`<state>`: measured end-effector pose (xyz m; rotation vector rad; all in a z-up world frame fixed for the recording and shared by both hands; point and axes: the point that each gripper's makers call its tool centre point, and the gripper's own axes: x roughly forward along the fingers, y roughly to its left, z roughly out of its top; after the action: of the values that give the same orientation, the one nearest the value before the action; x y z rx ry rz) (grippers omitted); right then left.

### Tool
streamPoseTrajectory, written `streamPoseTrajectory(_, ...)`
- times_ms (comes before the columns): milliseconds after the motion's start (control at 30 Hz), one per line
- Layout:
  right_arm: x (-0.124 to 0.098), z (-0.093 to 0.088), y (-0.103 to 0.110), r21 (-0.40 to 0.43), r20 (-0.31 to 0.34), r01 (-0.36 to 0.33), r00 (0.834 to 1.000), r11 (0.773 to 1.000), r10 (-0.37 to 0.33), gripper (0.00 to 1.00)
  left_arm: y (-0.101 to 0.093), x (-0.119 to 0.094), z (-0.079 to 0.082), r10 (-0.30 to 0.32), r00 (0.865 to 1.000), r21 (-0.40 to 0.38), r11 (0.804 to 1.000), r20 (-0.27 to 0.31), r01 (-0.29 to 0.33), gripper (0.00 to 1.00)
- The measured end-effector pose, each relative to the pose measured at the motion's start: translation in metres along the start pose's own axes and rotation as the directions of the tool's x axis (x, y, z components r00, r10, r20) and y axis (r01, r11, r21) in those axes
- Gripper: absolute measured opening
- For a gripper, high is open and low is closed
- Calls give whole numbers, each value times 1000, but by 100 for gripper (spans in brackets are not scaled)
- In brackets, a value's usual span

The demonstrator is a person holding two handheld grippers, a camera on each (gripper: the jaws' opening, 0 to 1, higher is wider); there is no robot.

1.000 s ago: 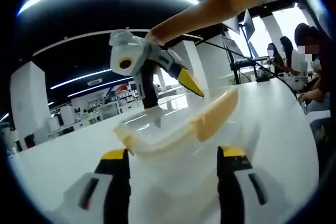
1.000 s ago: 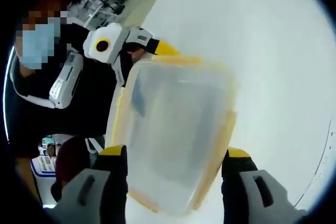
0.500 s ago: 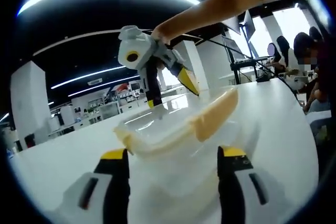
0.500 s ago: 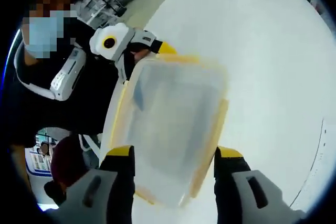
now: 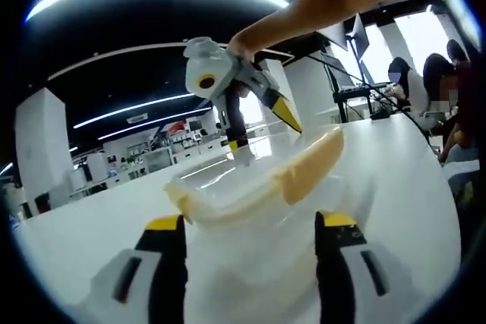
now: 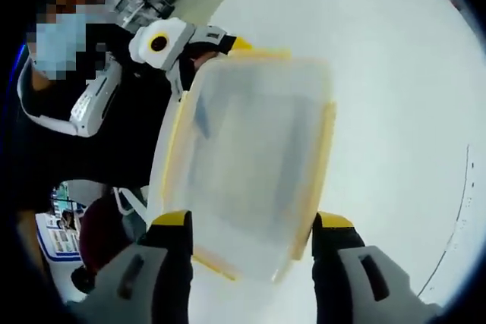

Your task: Snap each plastic latch of the storage box into its locked position after aligning the lid with the box until every specified latch is closed and the lid sits flush.

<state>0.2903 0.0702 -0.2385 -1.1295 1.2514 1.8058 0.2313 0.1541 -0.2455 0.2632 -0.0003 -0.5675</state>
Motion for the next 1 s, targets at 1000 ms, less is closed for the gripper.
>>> streamPoseTrajectory(1000, 4, 2, 0, 69, -32, -40, 999, 997, 43, 50, 0, -1, -1, -3, 1000, 2, 1000, 1, 3, 68)
